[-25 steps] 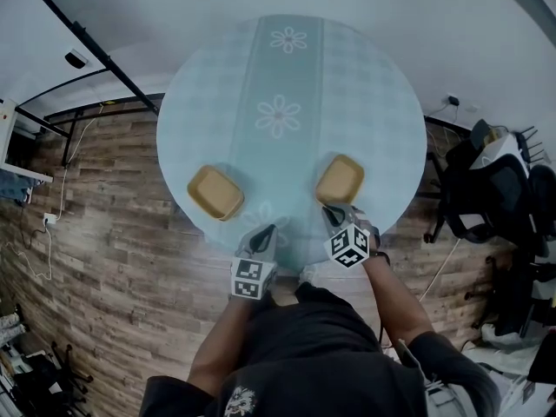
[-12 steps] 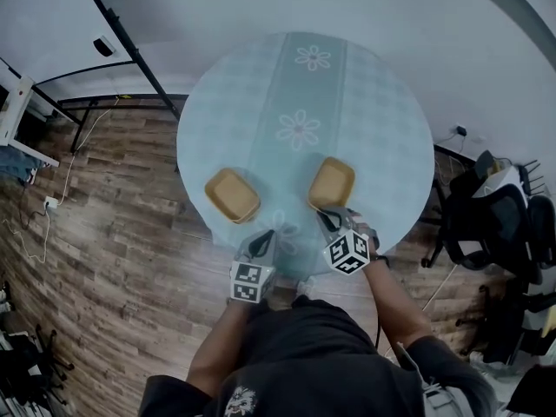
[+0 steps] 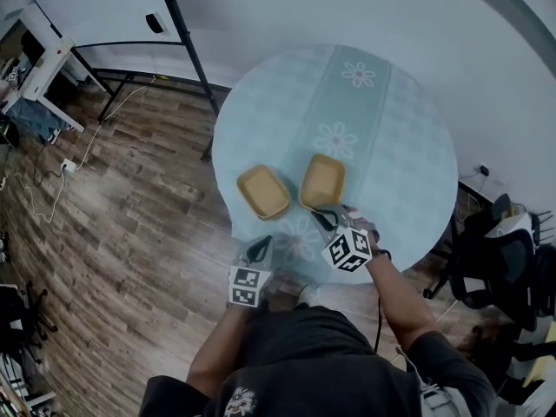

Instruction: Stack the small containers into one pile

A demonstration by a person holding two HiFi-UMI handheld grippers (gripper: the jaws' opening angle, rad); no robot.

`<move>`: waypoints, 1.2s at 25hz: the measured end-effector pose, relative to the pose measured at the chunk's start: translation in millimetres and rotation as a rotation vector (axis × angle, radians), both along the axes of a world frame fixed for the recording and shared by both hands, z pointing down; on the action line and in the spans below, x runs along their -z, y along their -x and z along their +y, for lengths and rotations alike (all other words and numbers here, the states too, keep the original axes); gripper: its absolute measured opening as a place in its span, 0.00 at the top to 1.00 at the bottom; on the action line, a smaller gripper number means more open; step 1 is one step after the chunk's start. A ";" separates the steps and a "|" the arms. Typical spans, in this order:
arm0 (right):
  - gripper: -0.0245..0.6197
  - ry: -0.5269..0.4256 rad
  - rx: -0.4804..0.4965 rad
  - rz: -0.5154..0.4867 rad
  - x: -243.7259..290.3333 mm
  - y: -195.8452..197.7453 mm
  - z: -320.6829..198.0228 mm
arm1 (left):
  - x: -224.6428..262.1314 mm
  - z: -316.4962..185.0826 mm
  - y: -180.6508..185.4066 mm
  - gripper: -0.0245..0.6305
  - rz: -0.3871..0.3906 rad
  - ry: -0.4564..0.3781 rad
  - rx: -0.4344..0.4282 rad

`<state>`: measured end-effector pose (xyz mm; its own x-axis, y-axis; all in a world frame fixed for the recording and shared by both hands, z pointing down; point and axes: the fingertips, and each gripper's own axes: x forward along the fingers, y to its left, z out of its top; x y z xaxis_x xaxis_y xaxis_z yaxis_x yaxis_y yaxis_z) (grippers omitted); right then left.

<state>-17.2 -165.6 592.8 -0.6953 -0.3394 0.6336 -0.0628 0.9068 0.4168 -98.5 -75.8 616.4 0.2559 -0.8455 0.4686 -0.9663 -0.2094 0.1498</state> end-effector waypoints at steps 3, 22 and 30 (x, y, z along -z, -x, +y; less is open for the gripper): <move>0.93 -0.009 0.092 -0.011 8.1 25.5 2.6 | 1.3 5.3 15.7 0.95 -0.002 -0.005 0.056; 0.93 0.009 0.645 0.062 19.1 109.5 38.6 | 3.7 46.5 78.3 0.95 -0.017 0.007 0.326; 0.93 0.013 0.799 0.125 6.5 108.0 45.8 | -6.5 68.5 79.8 0.95 -0.014 0.024 0.414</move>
<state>-125.2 -119.8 586.3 -0.6482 0.2382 0.7233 0.6529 0.6627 0.3668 -178.3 -7.3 623.0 -0.1097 -0.8647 0.4902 -0.9702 0.2004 0.1364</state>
